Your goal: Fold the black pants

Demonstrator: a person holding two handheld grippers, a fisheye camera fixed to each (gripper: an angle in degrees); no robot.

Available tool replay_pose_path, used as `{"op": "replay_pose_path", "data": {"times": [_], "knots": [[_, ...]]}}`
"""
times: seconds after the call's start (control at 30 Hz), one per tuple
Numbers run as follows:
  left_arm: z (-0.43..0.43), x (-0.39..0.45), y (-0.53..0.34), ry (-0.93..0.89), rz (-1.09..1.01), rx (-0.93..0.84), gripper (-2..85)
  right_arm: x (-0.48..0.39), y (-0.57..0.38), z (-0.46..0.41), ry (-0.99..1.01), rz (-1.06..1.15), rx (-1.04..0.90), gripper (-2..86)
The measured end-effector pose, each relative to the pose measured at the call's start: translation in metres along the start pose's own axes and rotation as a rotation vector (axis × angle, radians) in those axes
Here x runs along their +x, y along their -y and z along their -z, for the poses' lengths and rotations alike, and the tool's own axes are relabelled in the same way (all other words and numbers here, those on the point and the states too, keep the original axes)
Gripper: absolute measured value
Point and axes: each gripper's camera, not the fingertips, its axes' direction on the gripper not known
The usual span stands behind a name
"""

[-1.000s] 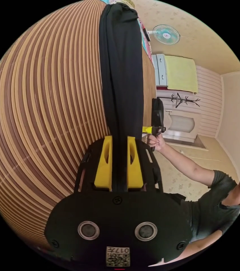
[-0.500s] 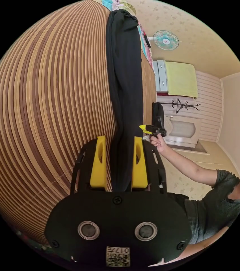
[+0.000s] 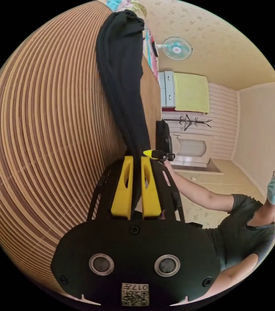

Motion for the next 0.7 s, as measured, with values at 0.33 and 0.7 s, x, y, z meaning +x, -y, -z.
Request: {"op": "replay_pose_path", "data": {"times": [0.33,0.7], "knots": [[0.046,0.219,-0.092,-0.217,-0.418,0.165,6.8,-0.203,-0.12,0.03,0.196,0.516,0.102,1.3],[0.09,0.482,-0.167,-0.179,-0.842,0.35,4.2,-0.463,-0.223,0.058,0.125,1.096,0.18,0.9]]}}
